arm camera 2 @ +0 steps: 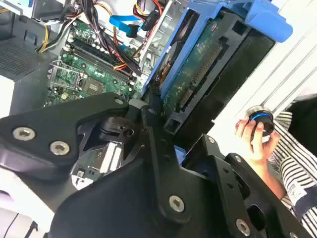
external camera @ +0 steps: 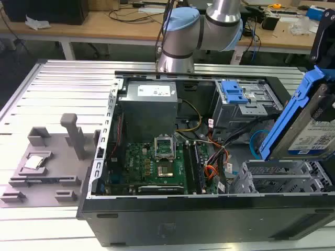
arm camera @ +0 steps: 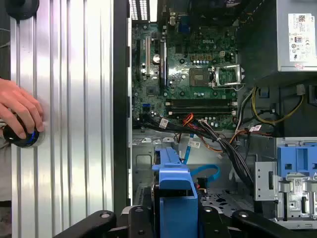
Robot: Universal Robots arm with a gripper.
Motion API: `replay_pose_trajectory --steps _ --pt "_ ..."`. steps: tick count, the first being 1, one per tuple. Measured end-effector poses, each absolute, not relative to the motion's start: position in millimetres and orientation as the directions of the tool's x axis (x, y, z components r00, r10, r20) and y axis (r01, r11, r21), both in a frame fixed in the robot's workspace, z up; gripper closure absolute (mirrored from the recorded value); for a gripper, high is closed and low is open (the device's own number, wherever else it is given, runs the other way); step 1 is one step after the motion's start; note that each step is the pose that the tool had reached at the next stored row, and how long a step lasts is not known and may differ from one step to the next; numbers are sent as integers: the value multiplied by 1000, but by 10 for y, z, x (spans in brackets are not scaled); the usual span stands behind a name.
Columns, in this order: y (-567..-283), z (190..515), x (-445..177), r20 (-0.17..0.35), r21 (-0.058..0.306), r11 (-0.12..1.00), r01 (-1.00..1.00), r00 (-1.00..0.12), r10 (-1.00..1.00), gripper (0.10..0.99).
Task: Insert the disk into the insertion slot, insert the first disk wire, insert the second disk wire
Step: 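Insert the disk into the insertion slot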
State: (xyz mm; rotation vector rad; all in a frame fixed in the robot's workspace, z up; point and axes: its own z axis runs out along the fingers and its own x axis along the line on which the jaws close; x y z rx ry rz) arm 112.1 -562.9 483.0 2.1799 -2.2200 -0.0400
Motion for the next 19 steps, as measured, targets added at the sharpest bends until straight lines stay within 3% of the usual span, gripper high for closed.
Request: replay_pose_trajectory --steps 6,19 --pt "-5629 4590 1121 3 40 18 -999 -18 -1000 725" --pt "-5620 4420 1123 -25 40 44 -998 -45 -999 725"
